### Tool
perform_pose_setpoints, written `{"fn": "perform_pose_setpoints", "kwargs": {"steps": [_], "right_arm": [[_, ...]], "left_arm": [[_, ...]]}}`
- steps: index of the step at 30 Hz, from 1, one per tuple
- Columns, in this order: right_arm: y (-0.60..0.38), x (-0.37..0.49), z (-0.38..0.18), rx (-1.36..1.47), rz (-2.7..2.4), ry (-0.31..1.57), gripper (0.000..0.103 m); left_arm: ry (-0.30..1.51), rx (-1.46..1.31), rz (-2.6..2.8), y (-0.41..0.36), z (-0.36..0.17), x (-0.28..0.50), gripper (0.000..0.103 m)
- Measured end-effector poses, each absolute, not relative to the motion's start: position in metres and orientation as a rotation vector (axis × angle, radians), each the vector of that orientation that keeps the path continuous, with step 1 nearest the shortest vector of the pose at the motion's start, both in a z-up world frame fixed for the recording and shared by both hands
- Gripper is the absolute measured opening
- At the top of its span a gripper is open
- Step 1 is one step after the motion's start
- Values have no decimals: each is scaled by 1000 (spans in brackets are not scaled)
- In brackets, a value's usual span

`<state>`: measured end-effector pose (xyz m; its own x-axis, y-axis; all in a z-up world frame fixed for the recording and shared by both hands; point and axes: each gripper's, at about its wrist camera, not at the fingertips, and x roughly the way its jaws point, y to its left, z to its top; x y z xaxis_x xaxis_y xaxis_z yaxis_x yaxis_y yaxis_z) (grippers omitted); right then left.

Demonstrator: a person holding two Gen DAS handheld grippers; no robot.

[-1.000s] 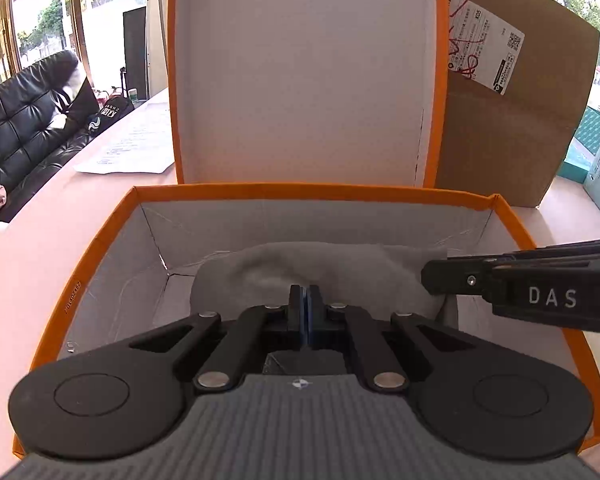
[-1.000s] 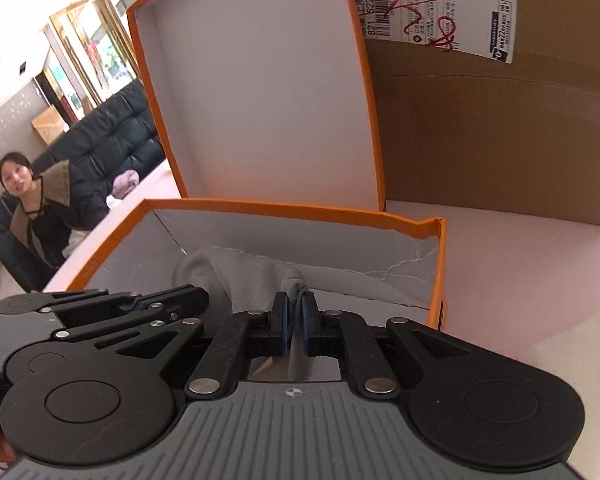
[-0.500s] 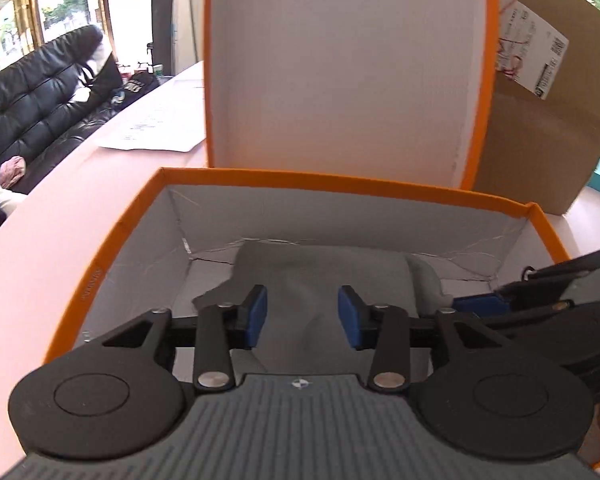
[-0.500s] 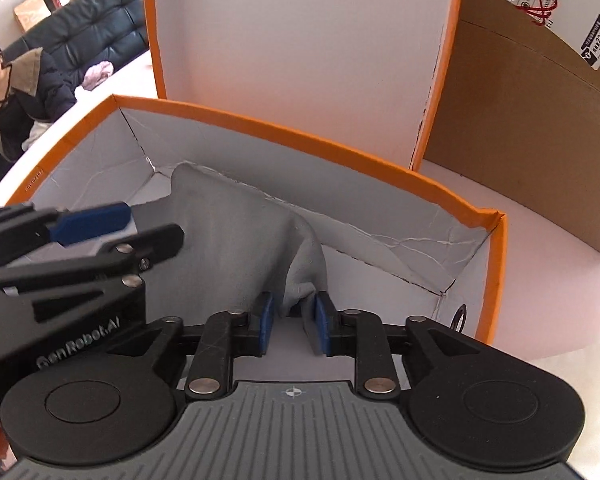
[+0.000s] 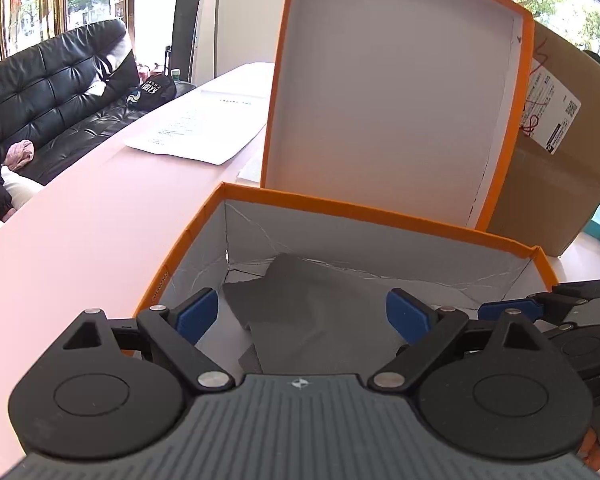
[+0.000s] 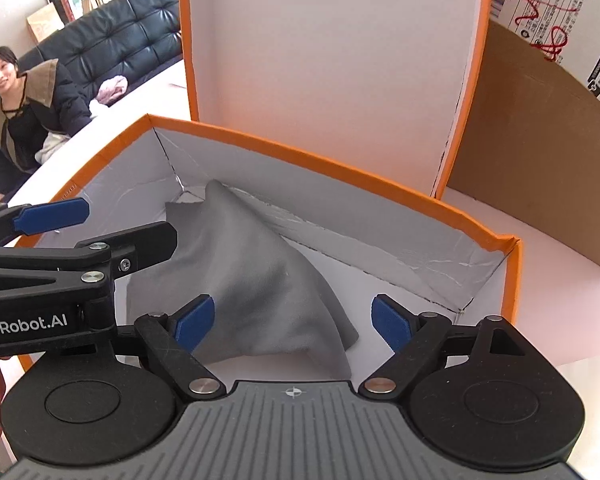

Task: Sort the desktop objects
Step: 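Open both grippers and withdraw them from the box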

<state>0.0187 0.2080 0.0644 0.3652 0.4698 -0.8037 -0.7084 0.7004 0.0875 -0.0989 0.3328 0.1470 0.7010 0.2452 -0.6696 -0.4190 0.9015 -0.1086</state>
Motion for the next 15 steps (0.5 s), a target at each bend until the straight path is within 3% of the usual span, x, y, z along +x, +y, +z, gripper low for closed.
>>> {"fn": "perform_pose_setpoints", "kwargs": {"steps": [2, 8, 15], "right_arm": [[203, 13, 74, -291, 744, 875, 99], [177, 4, 97, -209, 741, 741, 100], [78, -16, 113, 83, 785, 393, 103]], "left_arm": [[681, -277, 375, 335, 152, -104, 91], [612, -322, 359, 333, 166, -117, 91], [535, -260, 236, 288, 185, -120, 91]]}}
